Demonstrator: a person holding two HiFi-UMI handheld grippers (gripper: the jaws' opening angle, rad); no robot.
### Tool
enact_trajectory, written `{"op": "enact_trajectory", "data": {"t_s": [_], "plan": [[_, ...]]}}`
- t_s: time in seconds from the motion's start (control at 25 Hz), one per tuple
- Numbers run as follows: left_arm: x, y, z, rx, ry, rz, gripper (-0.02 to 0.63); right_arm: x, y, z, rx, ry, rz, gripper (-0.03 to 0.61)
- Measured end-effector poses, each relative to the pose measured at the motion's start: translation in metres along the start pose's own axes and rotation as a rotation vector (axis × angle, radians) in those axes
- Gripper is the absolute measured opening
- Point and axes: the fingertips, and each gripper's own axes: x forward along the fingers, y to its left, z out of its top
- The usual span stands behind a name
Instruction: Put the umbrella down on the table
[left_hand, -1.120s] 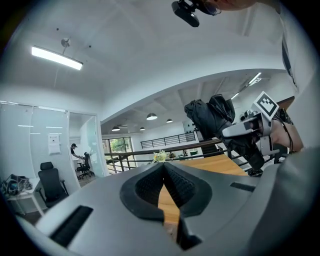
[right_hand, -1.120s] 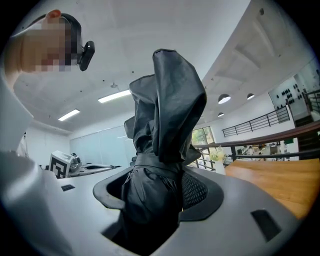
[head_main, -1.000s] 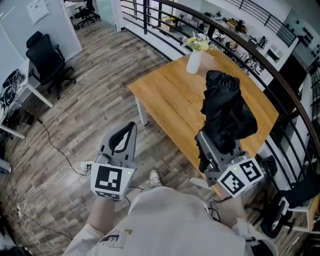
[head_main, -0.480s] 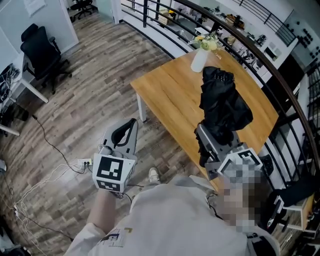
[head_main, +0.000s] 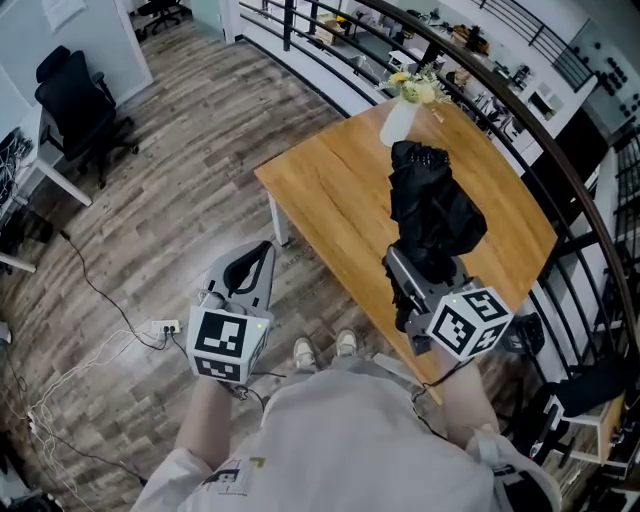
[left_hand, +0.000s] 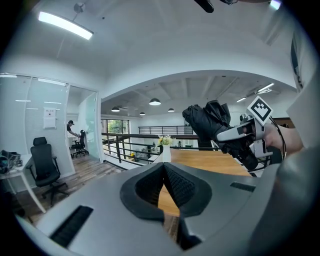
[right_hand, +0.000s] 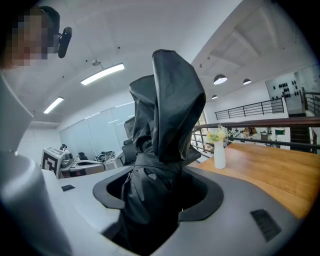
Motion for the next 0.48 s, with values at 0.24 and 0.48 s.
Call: {"op": "enact_trajectory", "data": {"t_s": [0.24, 0.48], "plan": [[0.031, 0.004, -0.006, -0.017, 0.049, 0.006, 0.017, 0.030, -0.035, -0.006, 0.063, 0.029, 0.006, 0.285], [0.068, 0.003, -0.012, -0.024, 0.090, 0.011, 0.017, 0.066, -0.071, -0.020, 0.035, 0.094, 0.016, 0.285]]}}
